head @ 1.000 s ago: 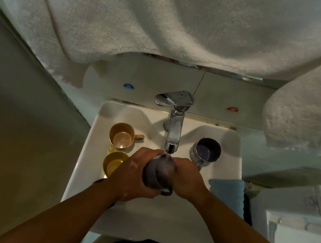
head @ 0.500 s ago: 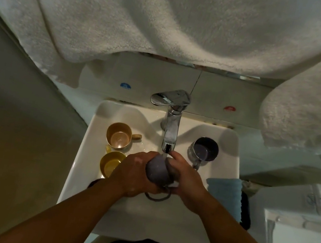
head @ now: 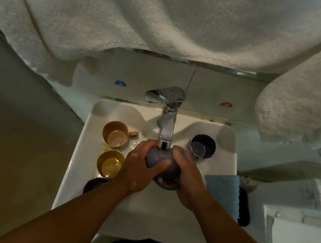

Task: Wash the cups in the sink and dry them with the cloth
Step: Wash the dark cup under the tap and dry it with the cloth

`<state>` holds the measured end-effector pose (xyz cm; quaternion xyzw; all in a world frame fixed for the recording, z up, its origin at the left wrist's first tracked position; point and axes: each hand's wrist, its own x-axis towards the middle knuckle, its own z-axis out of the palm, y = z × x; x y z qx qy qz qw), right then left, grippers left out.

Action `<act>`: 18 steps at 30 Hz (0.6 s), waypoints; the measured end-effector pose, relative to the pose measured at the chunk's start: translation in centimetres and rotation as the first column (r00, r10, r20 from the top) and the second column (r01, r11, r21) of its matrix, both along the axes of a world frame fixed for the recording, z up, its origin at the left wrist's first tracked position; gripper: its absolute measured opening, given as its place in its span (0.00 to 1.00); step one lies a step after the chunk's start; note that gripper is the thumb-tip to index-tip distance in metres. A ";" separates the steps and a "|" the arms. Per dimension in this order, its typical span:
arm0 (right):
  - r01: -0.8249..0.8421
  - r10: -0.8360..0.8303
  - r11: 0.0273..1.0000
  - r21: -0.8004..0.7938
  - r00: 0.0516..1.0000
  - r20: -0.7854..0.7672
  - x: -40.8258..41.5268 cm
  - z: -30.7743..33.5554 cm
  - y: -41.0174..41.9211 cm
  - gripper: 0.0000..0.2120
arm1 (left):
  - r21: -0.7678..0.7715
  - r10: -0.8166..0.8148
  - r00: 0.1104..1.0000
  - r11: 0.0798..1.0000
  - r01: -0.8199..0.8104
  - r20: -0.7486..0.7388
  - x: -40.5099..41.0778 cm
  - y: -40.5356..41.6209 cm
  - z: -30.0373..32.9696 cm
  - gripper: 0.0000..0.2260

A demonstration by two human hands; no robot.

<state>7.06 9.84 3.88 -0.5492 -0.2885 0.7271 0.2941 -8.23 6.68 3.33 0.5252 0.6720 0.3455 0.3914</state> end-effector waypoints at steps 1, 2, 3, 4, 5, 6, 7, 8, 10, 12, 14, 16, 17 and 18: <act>0.014 -0.014 1.000 0.013 1.000 0.000 0.1 0.1 -0.1 0.19 | -0.020 0.025 1.000 0.999 -0.025 0.011 0.5 0.2 0.0 0.21; 0.025 -0.025 1.000 0.015 1.000 -0.015 0.4 -0.1 -0.2 0.21 | -0.051 0.046 0.999 0.998 -0.045 0.022 1.0 0.4 0.1 0.22; 0.036 -0.036 0.999 0.008 0.999 -0.033 0.7 -0.2 -0.3 0.22 | -0.096 0.064 0.997 0.993 -0.061 0.031 1.6 0.6 0.4 0.23; 0.047 -0.047 0.999 0.002 0.998 -0.048 1.0 -0.2 -0.5 0.22 | -0.162 0.092 0.993 0.984 -0.079 0.072 2.0 0.8 0.6 0.23; 0.061 -0.062 0.998 -0.004 0.997 -0.054 1.2 -0.2 -0.6 0.22 | -0.257 0.138 0.976 0.962 -0.092 0.167 2.4 1.0 0.7 0.24; 0.076 -0.076 0.997 -0.005 0.996 -0.051 1.4 -0.3 -0.7 0.23 | -0.361 0.206 0.933 0.928 -0.092 0.294 2.8 1.1 0.9 0.23; 0.085 -0.085 0.996 -0.004 0.995 -0.042 1.5 -0.3 -0.8 0.23 | -0.452 0.273 0.880 0.889 -0.077 0.387 3.1 1.0 1.1 0.22; 0.090 -0.090 0.996 0.010 0.995 -0.031 1.5 -0.5 -0.9 0.24 | -0.501 0.317 0.840 0.863 -0.063 0.441 3.2 1.0 1.3 0.19; 0.080 -0.082 0.995 0.066 0.996 0.020 1.4 -0.5 -1.1 0.22 | -0.544 0.374 0.793 0.837 -0.064 0.482 3.0 1.1 2.0 0.11; 0.043 -0.052 0.993 0.111 0.995 0.080 1.3 -0.8 -0.9 0.17 | -0.538 0.382 0.781 0.840 -0.071 0.493 2.7 1.3 2.1 0.08; 0.008 -0.018 0.995 0.096 0.994 0.104 1.0 -0.9 -0.5 0.15 | -0.457 0.329 0.845 0.882 -0.115 0.422 2.3 1.2 1.6 0.07; 0.022 -0.019 0.999 -0.027 0.995 0.095 0.5 -0.4 0.0 0.13 | -0.328 0.213 0.910 0.940 -0.092 0.354 1.7 0.7 0.7 0.11; 0.040 -0.032 0.992 -0.119 0.997 0.071 0.3 0.0 0.3 0.14 | -0.276 0.165 0.917 0.959 -0.063 0.362 1.4 0.3 0.5 0.14; 0.045 -0.036 0.978 -0.203 0.998 0.044 0.1 0.5 0.5 0.16 | -0.234 0.135 0.917 0.971 -0.047 0.376 1.1 0.0 0.4 0.15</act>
